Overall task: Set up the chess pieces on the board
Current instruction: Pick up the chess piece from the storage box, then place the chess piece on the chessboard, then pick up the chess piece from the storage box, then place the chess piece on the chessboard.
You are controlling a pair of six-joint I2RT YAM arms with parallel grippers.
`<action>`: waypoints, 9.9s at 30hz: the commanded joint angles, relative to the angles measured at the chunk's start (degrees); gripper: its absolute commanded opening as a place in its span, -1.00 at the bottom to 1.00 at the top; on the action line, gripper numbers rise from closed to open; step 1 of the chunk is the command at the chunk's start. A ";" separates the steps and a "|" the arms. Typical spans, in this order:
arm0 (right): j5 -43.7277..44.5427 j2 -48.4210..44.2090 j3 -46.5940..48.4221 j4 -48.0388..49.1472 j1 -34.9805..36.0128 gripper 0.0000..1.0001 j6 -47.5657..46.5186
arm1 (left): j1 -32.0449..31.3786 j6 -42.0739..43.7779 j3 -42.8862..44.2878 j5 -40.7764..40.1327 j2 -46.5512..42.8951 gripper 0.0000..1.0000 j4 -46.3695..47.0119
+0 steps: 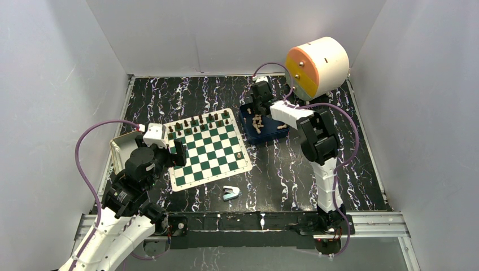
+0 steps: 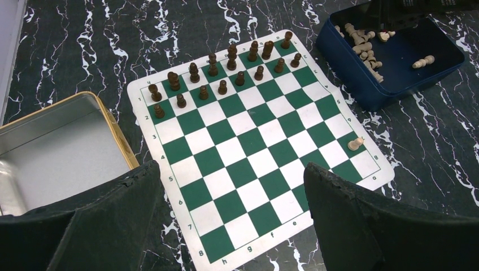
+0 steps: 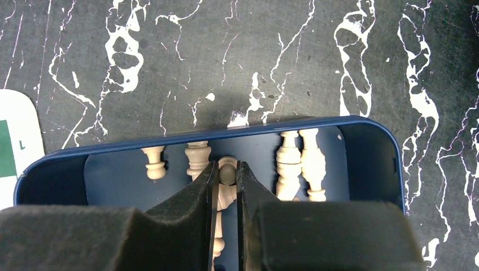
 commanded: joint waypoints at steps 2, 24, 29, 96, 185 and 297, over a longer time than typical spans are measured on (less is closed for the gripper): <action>1.47 -3.68 3.00 -1.15 -0.29 -0.58 -0.51 | -0.33 0.53 -0.29 -1.41 -0.19 0.90 1.29; -6.32 -27.58 -11.74 -6.10 6.57 -0.61 2.33 | -0.32 0.57 -0.30 -1.98 1.11 0.90 1.28; -4.84 -32.52 -17.05 -7.70 10.93 -0.61 4.56 | -0.33 0.60 -0.33 -2.60 0.82 0.90 1.18; 4.99 -17.94 -23.09 -1.56 30.00 -0.41 15.94 | -0.29 0.75 -0.55 -2.02 -1.14 0.90 1.68; 1.13 -9.12 -1.54 -8.59 5.54 -0.56 -0.77 | -0.33 0.89 -0.83 -1.87 -0.90 0.91 2.08; 0.47 -16.37 -9.20 -9.16 31.22 -0.06 8.19 | -0.26 1.41 -0.85 -0.38 -3.53 0.91 2.60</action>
